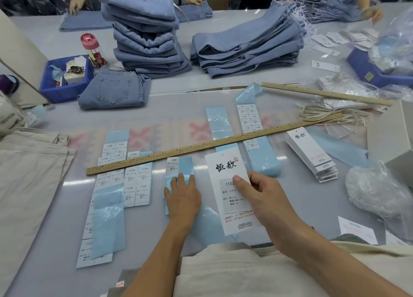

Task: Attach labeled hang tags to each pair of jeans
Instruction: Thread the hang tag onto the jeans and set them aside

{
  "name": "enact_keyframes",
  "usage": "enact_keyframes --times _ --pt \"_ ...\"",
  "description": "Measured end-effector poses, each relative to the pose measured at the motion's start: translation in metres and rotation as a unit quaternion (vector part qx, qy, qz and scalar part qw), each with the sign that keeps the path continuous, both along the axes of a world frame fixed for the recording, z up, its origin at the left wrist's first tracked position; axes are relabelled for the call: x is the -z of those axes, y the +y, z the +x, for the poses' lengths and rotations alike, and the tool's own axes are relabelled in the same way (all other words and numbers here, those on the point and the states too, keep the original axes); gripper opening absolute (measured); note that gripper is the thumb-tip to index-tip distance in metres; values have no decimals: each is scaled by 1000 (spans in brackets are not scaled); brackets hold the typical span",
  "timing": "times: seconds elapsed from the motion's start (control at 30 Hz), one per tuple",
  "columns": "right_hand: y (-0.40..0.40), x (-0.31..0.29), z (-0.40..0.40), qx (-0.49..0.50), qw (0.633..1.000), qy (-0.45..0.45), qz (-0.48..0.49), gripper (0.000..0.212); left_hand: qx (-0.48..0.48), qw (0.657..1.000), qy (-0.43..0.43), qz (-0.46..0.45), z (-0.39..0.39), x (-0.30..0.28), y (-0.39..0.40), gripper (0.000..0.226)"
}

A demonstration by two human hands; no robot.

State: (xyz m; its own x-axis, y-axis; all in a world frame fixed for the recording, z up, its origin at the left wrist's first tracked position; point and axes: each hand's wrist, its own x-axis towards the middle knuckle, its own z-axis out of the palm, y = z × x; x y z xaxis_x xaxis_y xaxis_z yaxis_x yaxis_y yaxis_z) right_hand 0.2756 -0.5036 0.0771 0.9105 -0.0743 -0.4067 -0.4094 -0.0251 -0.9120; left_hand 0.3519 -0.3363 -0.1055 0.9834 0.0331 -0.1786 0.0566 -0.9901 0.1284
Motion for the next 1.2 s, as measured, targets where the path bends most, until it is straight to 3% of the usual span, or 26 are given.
enact_keyframes --times 0.5,0.63,0.7,0.77,0.9,1.1,1.2 --pt "-2 -2 -1 -7 1000 6 -1 17 -64 997 10 -52 64 -21 9 38" --pt "-2 -3 -1 -2 1000 8 1 17 -103 984 -95 -111 84 -27 20 30" --pt "-1 -2 -2 -2 1000 6 -2 17 -105 975 -142 -134 103 -32 31 38" --pt "-1 -1 -2 -2 1000 6 -2 18 -86 982 -144 -86 126 -32 50 42" --pt "-3 0 1 -12 1000 -2 -1 18 -17 998 -46 41 168 -24 91 26" --pt "-6 2 4 -14 1000 -2 6 18 154 986 -12 56 186 -20 111 18" --pt "-4 2 4 -22 1000 -2 11 18 160 984 -33 65 175 -21 117 27"
